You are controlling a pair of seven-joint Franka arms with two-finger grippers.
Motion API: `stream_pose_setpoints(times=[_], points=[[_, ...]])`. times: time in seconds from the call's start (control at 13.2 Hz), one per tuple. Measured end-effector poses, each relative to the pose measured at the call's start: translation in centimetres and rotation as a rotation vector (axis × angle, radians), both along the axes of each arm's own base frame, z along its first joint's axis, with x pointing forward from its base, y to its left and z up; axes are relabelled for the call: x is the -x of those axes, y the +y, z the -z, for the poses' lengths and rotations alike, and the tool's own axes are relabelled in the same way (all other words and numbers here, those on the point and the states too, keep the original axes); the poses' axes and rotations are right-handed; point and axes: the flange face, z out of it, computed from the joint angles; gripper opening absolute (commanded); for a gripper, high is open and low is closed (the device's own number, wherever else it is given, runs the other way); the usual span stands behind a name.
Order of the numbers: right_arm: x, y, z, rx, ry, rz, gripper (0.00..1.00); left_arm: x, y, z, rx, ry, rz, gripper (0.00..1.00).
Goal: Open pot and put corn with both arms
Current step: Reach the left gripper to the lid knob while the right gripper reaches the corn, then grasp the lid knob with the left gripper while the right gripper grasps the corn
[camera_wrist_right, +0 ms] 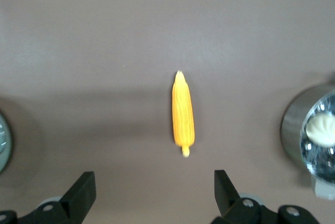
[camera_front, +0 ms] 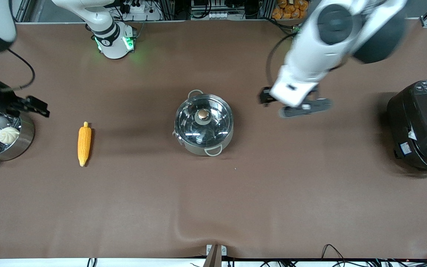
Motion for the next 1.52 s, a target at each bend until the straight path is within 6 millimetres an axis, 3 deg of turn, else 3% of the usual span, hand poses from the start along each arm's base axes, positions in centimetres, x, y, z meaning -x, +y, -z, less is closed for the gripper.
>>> stream_pose_setpoints(times=[0.3, 0.53, 0.76, 0.99, 1.37, 1.44, 1.52], points=[[-3.1, -2.6, 10.5, 0.023, -0.029, -0.104, 1.00, 0.8, -8.9, 6.8, 0.054, -0.004, -0.098, 1.00], [-3.9, -2.5, 16.6, 0.035, -0.035, -0.167, 1.00, 1.7, -13.3, 11.5, 0.045, -0.005, -0.155, 1.00], [-3.7, -2.5, 21.7, 0.044, -0.039, -0.229, 1.00, 3.9, -16.4, 13.3, 0.025, -0.035, -0.176, 1.00], [-3.0, -2.9, 25.6, 0.048, -0.022, -0.290, 1.00, 5.0, -17.7, 15.3, 0.001, -0.021, -0.176, 1.00], [-2.4, -4.6, 27.9, 0.039, 0.008, -0.322, 1.00, 4.9, -18.0, 17.2, -0.003, -0.015, -0.177, 0.96], [-2.0, -4.8, 28.5, 0.025, 0.015, -0.307, 1.00, 4.8, -18.1, 17.3, 0.001, -0.018, -0.177, 0.88], [-1.7, -4.9, 29.2, 0.011, 0.023, -0.291, 1.00, 4.8, -18.2, 17.3, 0.006, -0.021, -0.177, 0.86]])
